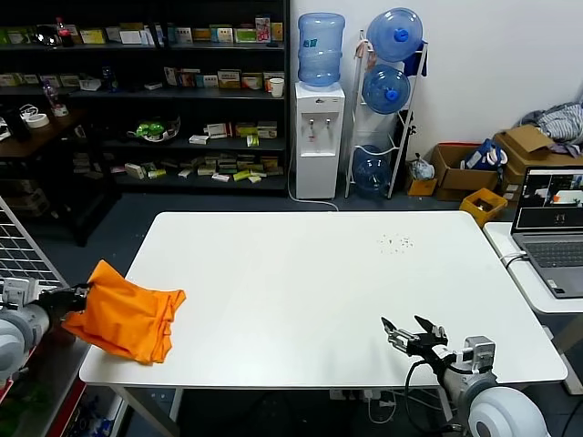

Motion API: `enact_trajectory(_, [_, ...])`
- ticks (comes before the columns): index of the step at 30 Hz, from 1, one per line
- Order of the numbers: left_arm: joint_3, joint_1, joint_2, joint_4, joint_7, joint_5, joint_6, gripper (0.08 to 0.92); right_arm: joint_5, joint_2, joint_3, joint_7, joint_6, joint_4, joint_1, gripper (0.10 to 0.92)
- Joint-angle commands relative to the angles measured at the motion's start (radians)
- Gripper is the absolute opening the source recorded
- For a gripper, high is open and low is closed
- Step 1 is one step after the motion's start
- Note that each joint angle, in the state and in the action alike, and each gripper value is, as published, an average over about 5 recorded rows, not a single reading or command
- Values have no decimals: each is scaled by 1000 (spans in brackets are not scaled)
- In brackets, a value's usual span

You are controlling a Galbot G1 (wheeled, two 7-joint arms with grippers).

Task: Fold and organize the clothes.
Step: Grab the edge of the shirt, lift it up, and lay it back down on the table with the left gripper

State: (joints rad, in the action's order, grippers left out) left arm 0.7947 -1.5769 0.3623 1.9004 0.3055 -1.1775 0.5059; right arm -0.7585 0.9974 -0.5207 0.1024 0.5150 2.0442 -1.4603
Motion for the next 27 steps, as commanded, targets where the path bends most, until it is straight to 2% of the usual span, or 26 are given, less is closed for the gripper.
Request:
enact_trajectory(1, [43, -23, -38, -41, 10, -31, 9, 93, 14, 11, 5, -3, -2, 2, 2, 823])
enact_trajectory(6, [-74, 45, 54, 95, 107, -141, 8, 93, 37, 31, -3, 1, 0, 11, -18, 823])
enact_trajectory(10, [-397, 275, 213, 234, 254, -308, 23, 93, 60, 63, -31, 11, 5, 28, -61, 823])
enact_trajectory(12, [-578, 407, 311, 255, 336, -358, 28, 93, 70, 78, -52, 15, 7, 38, -87, 823])
enact_trajectory(14, [-738, 544, 423, 226, 404, -380, 28, 93, 82, 95, -75, 19, 9, 49, -115, 823])
enact_trajectory(19, [-974, 816, 672, 33, 446, -378, 21, 93, 106, 137, -119, 26, 15, 75, -169, 823])
enact_trajectory(23, [-1059, 936, 789, -100, 441, -353, 20, 93, 113, 159, -136, 30, 18, 89, -192, 823])
enact_trajectory(27, [-1090, 989, 877, -190, 437, -319, 20, 93, 115, 166, -140, 32, 19, 91, -197, 823])
